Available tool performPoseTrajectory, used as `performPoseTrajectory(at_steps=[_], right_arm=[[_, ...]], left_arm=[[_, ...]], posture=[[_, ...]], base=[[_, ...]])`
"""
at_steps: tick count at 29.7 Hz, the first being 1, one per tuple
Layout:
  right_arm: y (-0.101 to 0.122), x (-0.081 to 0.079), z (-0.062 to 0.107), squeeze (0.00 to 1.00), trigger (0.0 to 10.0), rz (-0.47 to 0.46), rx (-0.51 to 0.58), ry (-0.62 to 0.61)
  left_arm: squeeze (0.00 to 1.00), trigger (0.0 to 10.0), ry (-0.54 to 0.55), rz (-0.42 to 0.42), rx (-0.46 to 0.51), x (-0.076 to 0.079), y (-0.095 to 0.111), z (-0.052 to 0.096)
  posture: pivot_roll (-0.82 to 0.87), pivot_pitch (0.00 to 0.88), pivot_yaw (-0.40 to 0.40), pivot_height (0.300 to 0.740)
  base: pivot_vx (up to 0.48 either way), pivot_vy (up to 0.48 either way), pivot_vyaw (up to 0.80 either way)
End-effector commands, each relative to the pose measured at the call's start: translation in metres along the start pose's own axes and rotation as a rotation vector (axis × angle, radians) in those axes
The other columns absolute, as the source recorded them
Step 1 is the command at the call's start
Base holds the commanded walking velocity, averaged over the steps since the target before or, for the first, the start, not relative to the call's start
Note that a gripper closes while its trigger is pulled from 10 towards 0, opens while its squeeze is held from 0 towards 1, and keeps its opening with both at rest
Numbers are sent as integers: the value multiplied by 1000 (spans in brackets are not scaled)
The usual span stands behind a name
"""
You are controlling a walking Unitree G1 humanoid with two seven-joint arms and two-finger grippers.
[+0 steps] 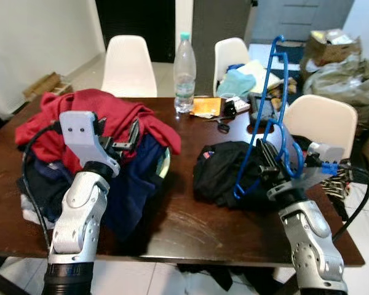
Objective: Hang hanger
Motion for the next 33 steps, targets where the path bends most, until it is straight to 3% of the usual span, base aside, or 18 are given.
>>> performPoseTrajectory(at_steps=[1,4,11,14,16,17,23,25,29,30,32,33], right_arm=[[-2,-1,1,0,10000,4,-12,-3],[-4,1,1,0,10000,9,-23,-10],[-6,1,0,0,10000,13,-33,-10],[-7,1,0,0,10000,13,-39,-10],[-9,0,0,0,10000,11,-40,-10],[-9,0,0,0,10000,8,-38,-13],[-9,1,2,0,10000,5,-38,-19],[-10,1,4,0,10000,7,-42,-24],[-10,1,4,0,10000,8,-44,-27],[-10,1,5,0,10000,10,-45,-29],[-9,1,5,0,10000,10,-45,-29],[-9,1,5,0,10000,10,-45,-30]], left_arm=[[0,10000,45,-25,-40,-5,-7,5],[0,10000,114,-146,-79,-4,-4,18],[0,10000,143,-166,-114,-6,-7,25],[0,10000,184,-187,-186,-15,-19,30],[0,10000,88,-157,-251,-10,-36,26],[0,10000,-22,-149,-205,3,-31,19],[0,10000,-135,-165,-176,26,-27,22],[0,10000,-268,-164,-159,53,-25,32],[0,10000,-285,-168,-163,56,-26,34],[0,2353,-272,-187,-182,54,-28,36],[0,2353,-262,-195,-191,52,-30,36],[0,0,-252,-207,-204,48,-33,37]], posture=[[112,40,-5,740],[111,42,-4,740],[119,45,-8,740],[129,45,-10,740],[130,42,-9,740],[128,44,-4,740],[125,48,0,740],[121,55,2,740],[122,57,1,740],[122,60,-1,740],[122,60,-1,740],[124,62,-2,740]], base=[[0,0,0],[0,0,0],[0,0,0],[0,0,0],[0,0,0],[0,0,0],[0,0,0],[0,0,0],[0,0,0],[0,0,0],[0,0,0],[0,0,0]])
Point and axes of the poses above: a point about 5 cm out from each wrist's last joint towards the gripper, its own z axis pointing back from the gripper into the wrist, its own y axis along the axis of the wrist's last joint, x = y × z, the point moved 4 cm from there along -z, pointing out of the wrist towards the gripper, and after that the axes turned 9 degrees about -z, right-handed, at the moved point
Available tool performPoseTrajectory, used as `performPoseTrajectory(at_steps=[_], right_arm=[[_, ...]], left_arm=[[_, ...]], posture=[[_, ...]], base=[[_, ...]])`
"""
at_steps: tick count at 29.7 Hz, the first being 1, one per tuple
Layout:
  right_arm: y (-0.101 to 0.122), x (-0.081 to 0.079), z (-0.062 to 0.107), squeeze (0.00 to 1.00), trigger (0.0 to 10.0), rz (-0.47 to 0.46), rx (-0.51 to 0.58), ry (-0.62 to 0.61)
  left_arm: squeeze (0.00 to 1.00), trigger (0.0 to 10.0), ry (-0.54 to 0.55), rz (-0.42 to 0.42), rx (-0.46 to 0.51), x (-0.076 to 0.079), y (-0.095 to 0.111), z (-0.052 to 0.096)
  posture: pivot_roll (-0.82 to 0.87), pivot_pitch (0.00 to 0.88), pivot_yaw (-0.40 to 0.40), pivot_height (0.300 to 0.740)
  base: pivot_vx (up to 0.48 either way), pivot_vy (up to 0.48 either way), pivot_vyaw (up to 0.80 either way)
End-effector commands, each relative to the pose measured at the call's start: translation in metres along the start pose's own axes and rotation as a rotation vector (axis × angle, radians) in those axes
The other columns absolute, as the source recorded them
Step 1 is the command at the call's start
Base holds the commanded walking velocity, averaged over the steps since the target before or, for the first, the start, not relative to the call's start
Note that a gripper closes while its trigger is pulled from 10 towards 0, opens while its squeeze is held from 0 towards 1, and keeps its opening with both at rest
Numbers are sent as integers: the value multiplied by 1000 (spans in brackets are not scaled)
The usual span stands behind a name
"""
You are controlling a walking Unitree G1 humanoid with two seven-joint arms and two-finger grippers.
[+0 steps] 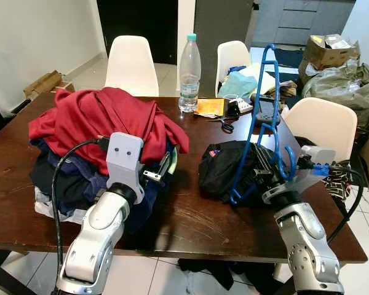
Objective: Hang hanger
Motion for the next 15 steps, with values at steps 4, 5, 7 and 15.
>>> performPoseTrajectory(at_steps=[4,5,7,15], right_arm=[[0,0,2,0,10000,12,-9,-5],[0,0,2,0,10000,12,-9,-5],[0,0,2,0,10000,12,-11,-6],[-1,3,3,0,10000,16,-15,-18]], left_arm=[[0,0,22,-36,-65,-9,-14,5],[0,0,25,-38,-71,-10,-15,5],[0,0,34,-41,-79,-12,-17,6],[0,0,77,-78,-76,-24,-13,5]], posture=[[125,64,-3,740],[125,64,-3,740],[126,64,-3,740],[124,68,-3,740]], base=[[0,0,0],[0,0,0],[0,0,0],[0,0,0]])
Point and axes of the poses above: a point about 5 cm out from each wrist's last joint towards the gripper, its own z axis pointing back from the gripper into the wrist, its own y axis along the axis of the wrist's last joint, x = y × z, the point moved 4 cm from there along -z, pointing out of the wrist towards the gripper, and after that the axes turned 9 degrees about -z, right-handed, at the moved point
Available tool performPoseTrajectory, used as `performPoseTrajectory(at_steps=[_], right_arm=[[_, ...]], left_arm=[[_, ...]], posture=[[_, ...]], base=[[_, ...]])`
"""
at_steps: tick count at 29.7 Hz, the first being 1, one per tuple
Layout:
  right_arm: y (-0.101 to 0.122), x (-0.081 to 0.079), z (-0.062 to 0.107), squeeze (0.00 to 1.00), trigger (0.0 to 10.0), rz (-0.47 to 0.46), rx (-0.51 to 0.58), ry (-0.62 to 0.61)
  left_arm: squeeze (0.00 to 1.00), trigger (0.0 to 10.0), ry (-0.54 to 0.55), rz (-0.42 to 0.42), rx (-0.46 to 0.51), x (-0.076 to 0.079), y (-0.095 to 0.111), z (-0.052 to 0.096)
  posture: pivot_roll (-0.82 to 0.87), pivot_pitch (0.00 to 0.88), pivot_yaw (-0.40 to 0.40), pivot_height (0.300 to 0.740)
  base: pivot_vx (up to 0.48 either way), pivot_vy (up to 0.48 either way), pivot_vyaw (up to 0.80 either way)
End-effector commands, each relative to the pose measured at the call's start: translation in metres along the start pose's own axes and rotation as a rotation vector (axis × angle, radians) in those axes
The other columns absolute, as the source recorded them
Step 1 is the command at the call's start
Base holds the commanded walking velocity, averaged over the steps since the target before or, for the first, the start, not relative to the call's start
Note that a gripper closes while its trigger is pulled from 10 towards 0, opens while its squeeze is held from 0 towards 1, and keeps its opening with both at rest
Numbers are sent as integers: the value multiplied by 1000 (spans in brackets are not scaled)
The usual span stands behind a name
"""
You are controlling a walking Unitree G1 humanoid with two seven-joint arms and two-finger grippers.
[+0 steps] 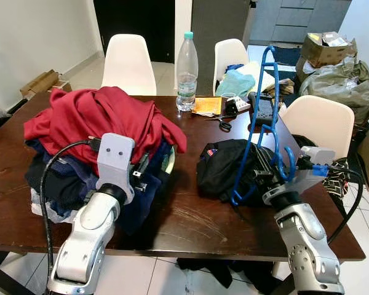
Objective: Hang hanger
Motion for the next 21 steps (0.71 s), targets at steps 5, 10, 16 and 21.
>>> performPoseTrajectory(at_steps=[5,10,16,21], right_arm=[[0,3,3,0,10000,11,-8,-15],[-2,4,2,0,10000,7,-8,-20],[-5,2,-3,0,10000,2,-11,-13],[-2,4,-5,0,10000,10,-1,-19]], left_arm=[[0,0,35,-32,6,-12,4,-3],[0,0,-4,51,87,-15,24,-16],[0,0,-201,177,402,-3,119,-54],[0,0,-227,177,580,-10,185,-68]], posture=[[122,64,-3,740],[130,56,-11,740],[129,41,-15,740],[116,29,-8,740]], base=[[0,0,0],[0,0,0],[0,0,0],[0,0,0]])
Point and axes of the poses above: a point about 5 cm out from each wrist's last joint towards the gripper, its own z axis pointing back from the gripper into the wrist, its own y axis along the axis of the wrist's last joint, x = y × z, the point moved 4 cm from there along -z, pointing out of the wrist towards the gripper, and after that the axes turned 9 degrees about -z, right-handed, at the moved point
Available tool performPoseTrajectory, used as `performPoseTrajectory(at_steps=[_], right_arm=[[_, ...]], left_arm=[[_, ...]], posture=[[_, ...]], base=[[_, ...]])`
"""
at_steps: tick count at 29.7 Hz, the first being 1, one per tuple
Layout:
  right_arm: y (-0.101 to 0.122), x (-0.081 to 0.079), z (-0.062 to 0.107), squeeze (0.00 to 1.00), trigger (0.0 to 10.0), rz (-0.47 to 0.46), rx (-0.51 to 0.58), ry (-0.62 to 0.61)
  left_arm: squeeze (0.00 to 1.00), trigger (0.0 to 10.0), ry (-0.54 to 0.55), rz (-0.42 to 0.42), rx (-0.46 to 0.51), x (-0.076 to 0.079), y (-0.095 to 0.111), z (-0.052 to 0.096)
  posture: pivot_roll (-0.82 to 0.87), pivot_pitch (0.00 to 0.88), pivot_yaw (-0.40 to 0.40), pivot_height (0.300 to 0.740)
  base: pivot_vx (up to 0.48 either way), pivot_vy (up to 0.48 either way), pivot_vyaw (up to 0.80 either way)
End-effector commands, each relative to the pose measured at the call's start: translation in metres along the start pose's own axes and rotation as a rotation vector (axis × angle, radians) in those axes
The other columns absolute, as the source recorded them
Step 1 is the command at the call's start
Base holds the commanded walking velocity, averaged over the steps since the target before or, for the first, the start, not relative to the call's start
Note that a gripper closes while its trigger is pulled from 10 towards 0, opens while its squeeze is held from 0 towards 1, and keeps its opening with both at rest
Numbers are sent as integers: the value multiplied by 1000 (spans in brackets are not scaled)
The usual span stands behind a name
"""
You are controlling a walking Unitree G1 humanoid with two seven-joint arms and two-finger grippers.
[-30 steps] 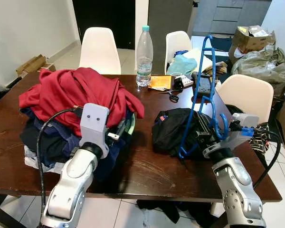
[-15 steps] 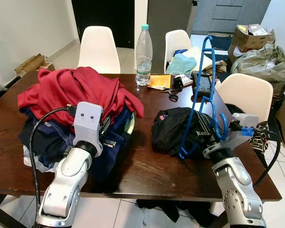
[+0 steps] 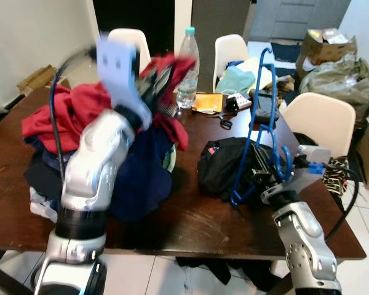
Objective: Hang hanger
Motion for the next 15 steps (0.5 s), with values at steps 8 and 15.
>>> performPoseTrajectory(at_steps=[8,15], right_arm=[[11,9,0,0,10000,31,43,-42],[16,21,1,0,10000,63,50,-99]], left_arm=[[0,0,-232,207,143,52,34,-36],[0,0,-462,401,36,120,-1,-28]], posture=[[96,20,5,740],[91,22,7,740]], base=[[0,0,0],[0,0,0]])
Point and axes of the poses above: a point about 5 cm out from each wrist's last joint towards the gripper, its own z axis pointing back from the gripper into the wrist, its own y axis along the axis of the wrist's last joint, x = y × z, the point moved 4 cm from there along -z, pointing out of the wrist towards the gripper, and after that the axes turned 9 degrees about -z, right-handed, at the moved point
